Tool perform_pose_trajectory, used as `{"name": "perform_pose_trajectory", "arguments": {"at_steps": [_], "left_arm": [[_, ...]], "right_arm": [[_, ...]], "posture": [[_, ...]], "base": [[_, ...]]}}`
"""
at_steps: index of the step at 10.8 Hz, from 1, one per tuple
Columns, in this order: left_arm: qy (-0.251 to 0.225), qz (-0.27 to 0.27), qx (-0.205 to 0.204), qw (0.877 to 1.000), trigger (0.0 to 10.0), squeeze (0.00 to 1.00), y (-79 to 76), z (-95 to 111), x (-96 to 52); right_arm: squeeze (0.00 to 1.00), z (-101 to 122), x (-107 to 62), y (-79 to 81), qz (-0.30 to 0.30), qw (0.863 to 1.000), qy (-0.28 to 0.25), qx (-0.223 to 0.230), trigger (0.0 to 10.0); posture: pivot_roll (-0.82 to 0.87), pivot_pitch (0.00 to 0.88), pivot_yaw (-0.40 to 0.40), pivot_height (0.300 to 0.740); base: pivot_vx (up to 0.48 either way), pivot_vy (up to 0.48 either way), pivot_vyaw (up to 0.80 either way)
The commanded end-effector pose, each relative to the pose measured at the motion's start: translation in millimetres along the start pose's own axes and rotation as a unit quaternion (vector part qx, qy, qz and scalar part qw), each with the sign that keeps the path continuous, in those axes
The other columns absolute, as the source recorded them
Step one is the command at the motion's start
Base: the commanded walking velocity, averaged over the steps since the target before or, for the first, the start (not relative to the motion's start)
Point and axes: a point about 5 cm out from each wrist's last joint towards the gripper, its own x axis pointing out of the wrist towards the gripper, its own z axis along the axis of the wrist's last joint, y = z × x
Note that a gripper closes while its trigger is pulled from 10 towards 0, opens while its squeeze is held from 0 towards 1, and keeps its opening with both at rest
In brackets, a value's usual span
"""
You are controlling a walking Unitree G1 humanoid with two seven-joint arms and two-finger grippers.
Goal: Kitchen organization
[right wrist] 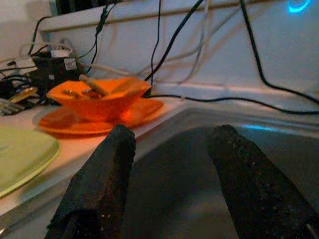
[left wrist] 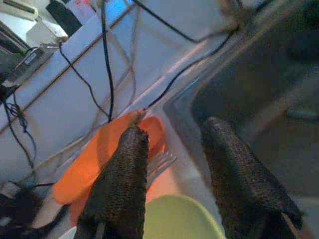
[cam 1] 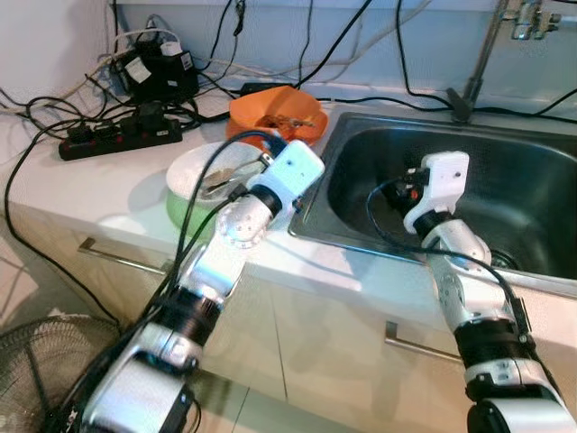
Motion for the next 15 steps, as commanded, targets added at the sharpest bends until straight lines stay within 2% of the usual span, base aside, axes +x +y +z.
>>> {"name": "perform_pose_trajectory", "arguments": {"at_steps": [1, 2, 3, 4, 5, 9, 11, 13, 15], "left_arm": [[-0.001, 0.007, 0.026, 1.0, 10.0, 0.0, 4.0, 2, 2.7], [0.0, 0.011, 0.031, 0.999, 10.0, 0.0, 5.1, 2, 3.8], [0.001, 0.015, 0.033, 0.999, 10.0, 1.0, 6.2, 2, 4.7], [0.005, 0.02, 0.055, 0.998, 10.0, 0.18, 7.1, 1, 6.7], [0.016, 0.019, 0.073, 0.997, 10.0, 0.0, 8.3, -2, 8.6], [0.051, 0.017, 0.153, 0.987, 10.0, 0.0, 9.8, -10, 16.4], [0.059, 0.034, 0.17, 0.983, 10.0, 0.0, 14.2, -10, 20.0], [0.066, 0.034, 0.176, 0.982, 0.0, 0.0, 14.0, -13, 20.6], [0.067, 0.034, 0.178, 0.981, 0.0, 0.0, 13.4, -14, 20.9]], "right_arm": [[0.0, 4, 0.8, 2.7, 0.004, 1.0, -0.005, 0.002, 10.0], [0.0, 5, 0.4, 2.8, 0.003, 1.0, -0.004, 0.003, 10.0], [0.0, 5, 0.1, 2.3, 0.002, 1.0, -0.003, 0.003, 10.0], [0.0, 4, -0.7, 1.3, -0.001, 1.0, 0.0, 0.003, 10.0], [0.0, 5, -0.5, 1.5, 0.0, 1.0, 0.001, 0.002, 10.0], [0.0, 6, 1.2, 2.9, 0.001, 1.0, 0.002, 0.002, 10.0], [0.0, 6, 1.3, 4.0, 0.003, 1.0, 0.002, 0.003, 10.0], [0.0, 5, 1.7, 4.1, 0.002, 1.0, 0.004, 0.003, 10.0], [0.0, 4, 1.7, 4.5, 0.002, 1.0, 0.005, 0.004, 10.0]], "posture": [[0.05, 0.017, 0.091, 0.74], [0.05, 0.017, 0.091, 0.74], [0.05, 0.017, 0.091, 0.74], [0.05, 0.017, 0.091, 0.74], [0.05, 0.016, 0.09, 0.74], [0.05, 0.015, 0.086, 0.74], [0.05, 0.013, 0.089, 0.74], [0.05, 0.011, 0.09, 0.74], [0.05, 0.012, 0.091, 0.74]], "base": [[0.0, 0.0, 0.0], [0.0, 0.0, 0.0], [0.0, 0.0, 0.0], [0.0, 0.0, 0.0], [0.0, 0.0, 0.0], [0.0, 0.0, 0.0], [0.0, 0.0, 0.0], [0.0, 0.0, 0.0], [0.0, 0.0, 0.0]]}}
